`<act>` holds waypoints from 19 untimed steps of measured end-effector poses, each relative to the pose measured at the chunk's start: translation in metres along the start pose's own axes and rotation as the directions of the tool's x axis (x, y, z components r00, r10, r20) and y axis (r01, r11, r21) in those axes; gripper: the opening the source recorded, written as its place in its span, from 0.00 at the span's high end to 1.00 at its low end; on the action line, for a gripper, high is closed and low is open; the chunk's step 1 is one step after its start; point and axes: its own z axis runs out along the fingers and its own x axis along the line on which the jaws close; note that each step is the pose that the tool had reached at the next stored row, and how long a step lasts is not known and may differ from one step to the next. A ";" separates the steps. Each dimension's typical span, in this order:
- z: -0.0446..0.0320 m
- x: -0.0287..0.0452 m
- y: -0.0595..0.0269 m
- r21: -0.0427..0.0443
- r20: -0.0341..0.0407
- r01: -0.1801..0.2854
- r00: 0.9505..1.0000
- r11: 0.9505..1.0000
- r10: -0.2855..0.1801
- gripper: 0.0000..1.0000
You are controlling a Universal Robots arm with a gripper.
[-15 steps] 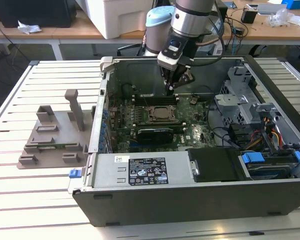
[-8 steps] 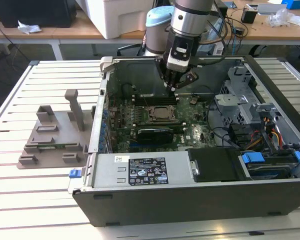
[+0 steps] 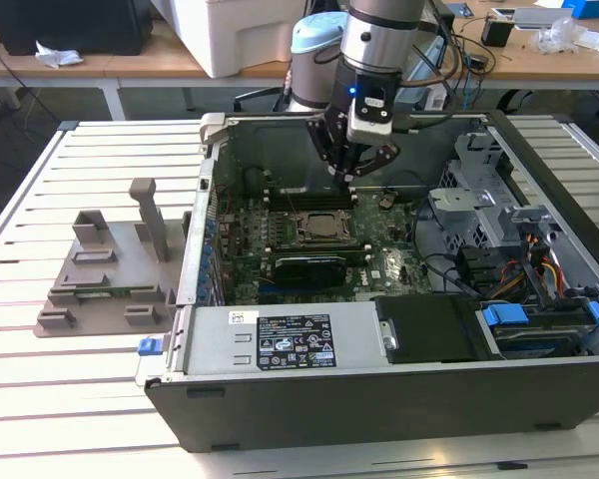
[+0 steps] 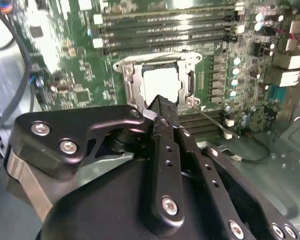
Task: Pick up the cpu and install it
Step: 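Install the first cpu locking lever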
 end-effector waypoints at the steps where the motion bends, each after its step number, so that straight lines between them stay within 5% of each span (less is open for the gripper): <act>1: 0.0000 0.0000 0.0000 -0.010 -0.006 0.026 1.000 1.000 -0.026 0.89; 3: 0.0001 0.0000 0.0001 -0.014 -0.007 0.062 0.998 0.998 -0.062 0.89; 8: 0.0003 -0.0001 0.0000 -0.009 0.001 0.182 0.983 0.983 -0.182 0.89; 13: 0.0005 -0.0001 0.0001 -0.009 0.004 0.289 0.957 0.957 -0.289 0.89; 15: 0.0005 -0.0001 0.0001 -0.008 0.006 0.328 0.945 0.944 -0.328 0.89; 17: 0.0006 -0.0001 0.0001 -0.009 0.008 0.380 0.925 0.925 -0.380 0.89; 19: 0.0006 0.0000 0.0001 -0.016 0.007 0.407 0.914 0.913 -0.407 0.89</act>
